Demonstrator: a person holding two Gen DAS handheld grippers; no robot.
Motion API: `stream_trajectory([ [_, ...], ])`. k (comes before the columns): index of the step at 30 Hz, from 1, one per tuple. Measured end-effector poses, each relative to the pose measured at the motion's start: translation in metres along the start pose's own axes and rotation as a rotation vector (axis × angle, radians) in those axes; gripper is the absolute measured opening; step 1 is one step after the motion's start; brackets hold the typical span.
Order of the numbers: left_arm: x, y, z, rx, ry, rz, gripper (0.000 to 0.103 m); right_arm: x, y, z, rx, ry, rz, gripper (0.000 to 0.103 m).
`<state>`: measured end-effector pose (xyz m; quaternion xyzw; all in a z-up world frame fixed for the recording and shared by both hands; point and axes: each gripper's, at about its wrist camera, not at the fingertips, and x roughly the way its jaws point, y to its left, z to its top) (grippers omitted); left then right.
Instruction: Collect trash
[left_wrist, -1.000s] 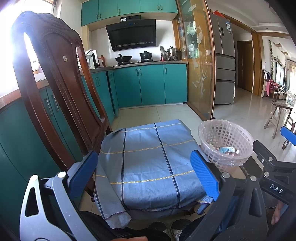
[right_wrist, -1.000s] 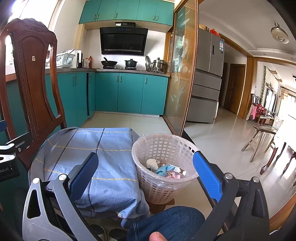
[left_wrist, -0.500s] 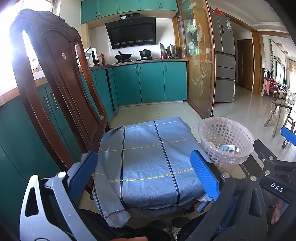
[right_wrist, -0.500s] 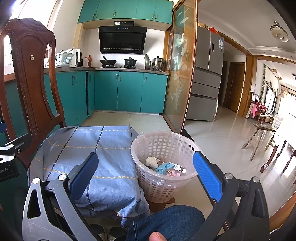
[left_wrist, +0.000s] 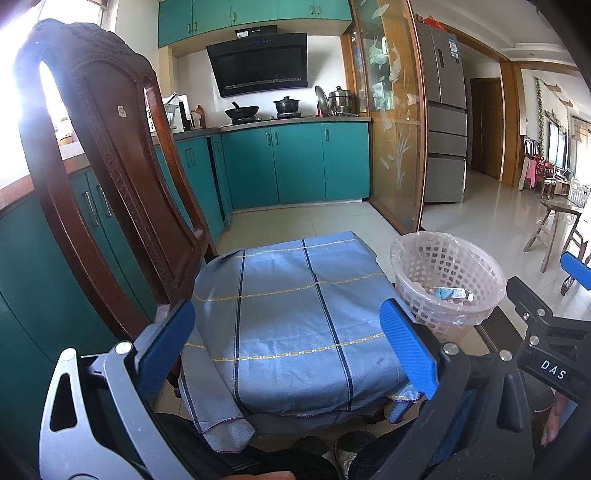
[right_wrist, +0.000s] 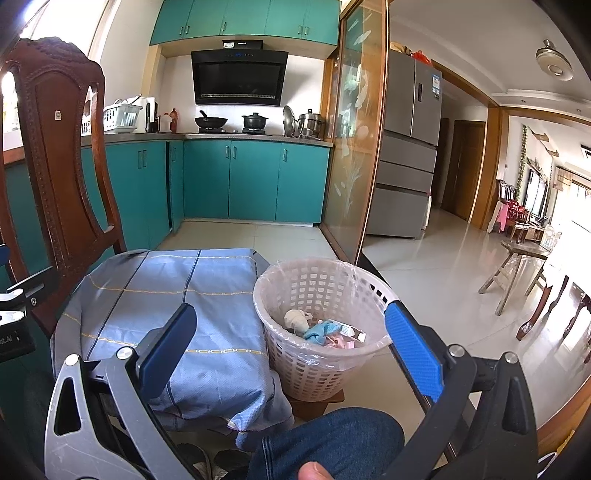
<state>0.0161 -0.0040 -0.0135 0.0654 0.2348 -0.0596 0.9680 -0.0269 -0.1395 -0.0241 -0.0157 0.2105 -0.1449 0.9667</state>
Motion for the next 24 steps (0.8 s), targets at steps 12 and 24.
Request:
stream_trajectory([
  [12, 0.008, -0.007, 0.001, 0.003, 0.008, -0.016, 0.100, 0.010, -0.007, -0.005, 0.016, 0.026, -0.014, 0.100],
  [24, 0.026, -0.010, 0.006, 0.005, 0.022, -0.013, 0.100, 0.029, -0.009, -0.001, 0.020, 0.053, -0.021, 0.100],
])
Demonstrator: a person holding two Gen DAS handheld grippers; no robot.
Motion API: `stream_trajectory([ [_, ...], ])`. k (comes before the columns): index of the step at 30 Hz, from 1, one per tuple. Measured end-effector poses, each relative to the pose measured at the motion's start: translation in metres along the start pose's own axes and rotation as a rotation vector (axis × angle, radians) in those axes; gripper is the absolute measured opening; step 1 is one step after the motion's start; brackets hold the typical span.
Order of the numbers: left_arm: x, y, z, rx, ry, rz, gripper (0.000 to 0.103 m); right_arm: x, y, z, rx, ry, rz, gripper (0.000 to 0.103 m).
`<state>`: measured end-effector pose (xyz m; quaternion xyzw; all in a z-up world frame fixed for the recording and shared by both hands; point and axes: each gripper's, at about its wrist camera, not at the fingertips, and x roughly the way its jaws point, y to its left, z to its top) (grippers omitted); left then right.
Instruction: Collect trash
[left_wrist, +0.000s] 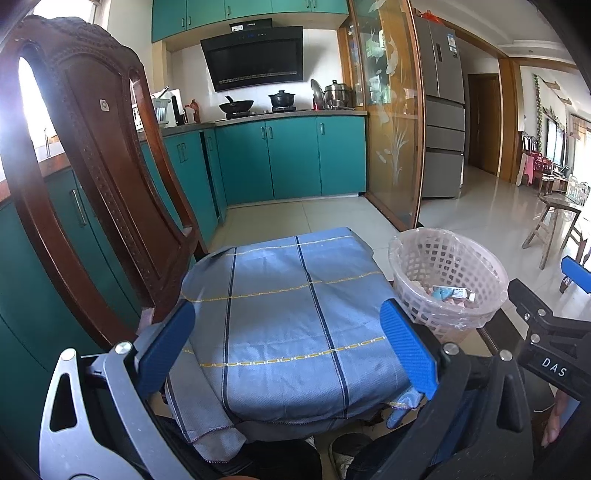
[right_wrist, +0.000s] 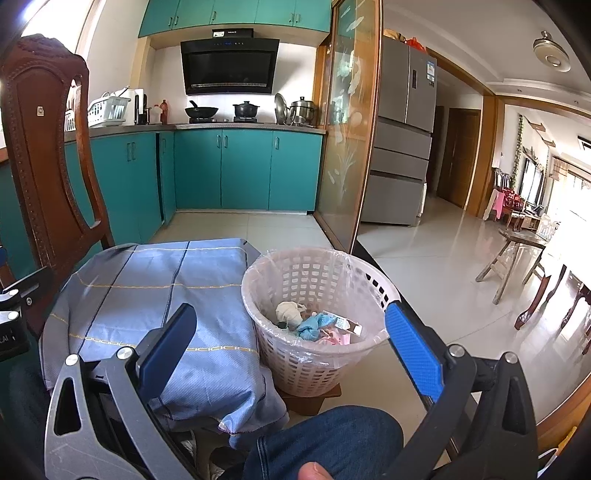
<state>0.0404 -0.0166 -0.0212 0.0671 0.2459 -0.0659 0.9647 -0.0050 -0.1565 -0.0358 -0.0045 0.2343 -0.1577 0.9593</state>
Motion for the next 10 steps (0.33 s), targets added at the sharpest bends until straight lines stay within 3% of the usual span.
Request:
stream_trajectory([
  [7, 0.029, -0.002, 0.000, 0.029, 0.061, -0.012, 0.100, 0.011, -0.001, 0.002, 0.001, 0.030, 0.008, 0.100],
  [10, 0.069, -0.001, -0.005, 0.058, 0.116, 0.024, 0.100, -0.010, 0.005, 0.018, 0.016, -0.062, 0.128, 0.100],
])
